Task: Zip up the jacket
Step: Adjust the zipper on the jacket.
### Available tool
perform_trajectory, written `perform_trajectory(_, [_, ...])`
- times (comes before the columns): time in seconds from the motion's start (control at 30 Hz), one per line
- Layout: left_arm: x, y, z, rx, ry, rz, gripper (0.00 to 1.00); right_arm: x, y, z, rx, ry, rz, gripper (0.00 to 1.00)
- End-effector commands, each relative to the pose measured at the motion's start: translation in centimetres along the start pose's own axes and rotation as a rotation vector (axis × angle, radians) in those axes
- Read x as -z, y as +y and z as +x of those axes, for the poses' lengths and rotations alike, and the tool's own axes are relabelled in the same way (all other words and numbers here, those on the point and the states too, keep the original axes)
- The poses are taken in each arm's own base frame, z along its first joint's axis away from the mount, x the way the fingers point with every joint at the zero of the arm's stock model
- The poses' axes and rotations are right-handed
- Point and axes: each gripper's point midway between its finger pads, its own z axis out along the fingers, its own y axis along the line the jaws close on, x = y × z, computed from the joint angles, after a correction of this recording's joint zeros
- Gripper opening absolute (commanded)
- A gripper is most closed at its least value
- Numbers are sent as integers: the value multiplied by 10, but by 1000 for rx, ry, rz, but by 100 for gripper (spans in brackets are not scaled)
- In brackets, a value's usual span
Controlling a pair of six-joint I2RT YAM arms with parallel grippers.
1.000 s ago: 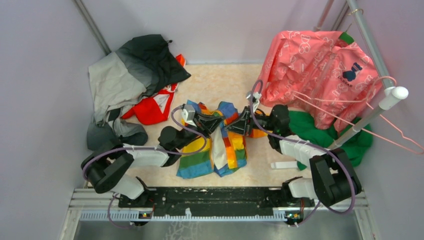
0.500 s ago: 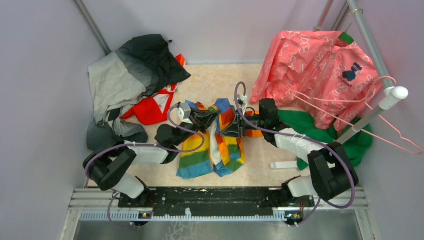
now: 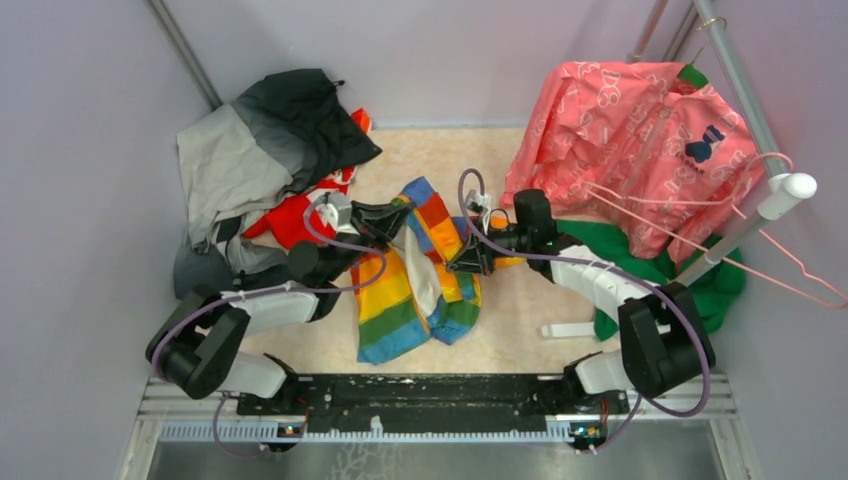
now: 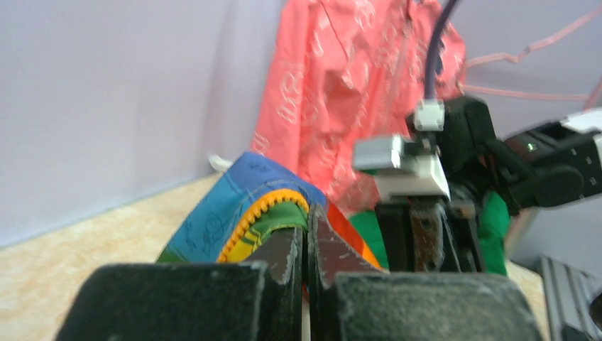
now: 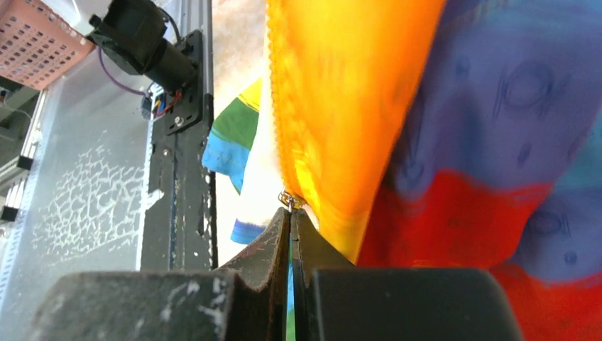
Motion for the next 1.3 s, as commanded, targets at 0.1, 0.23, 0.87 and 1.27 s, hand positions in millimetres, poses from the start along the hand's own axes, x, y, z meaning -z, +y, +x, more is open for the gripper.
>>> perform_trajectory(0.1, [-11,8,-72,-86,-168,18,0,-2,3,11,22,59,-26,0])
perform_trajectory(0.23, [-15,10,-78,-91,-169,24,0,-14,14,20,48,111,-57,0])
perform_trajectory(0.87, [-11,44,-112,-157,-207,-55,0,-12,-4,29,-14,143,-4,0])
perform_trajectory(1.27, [-9,32,-96,-40,-123,37,0,9,3,1,-70,21,-94,0])
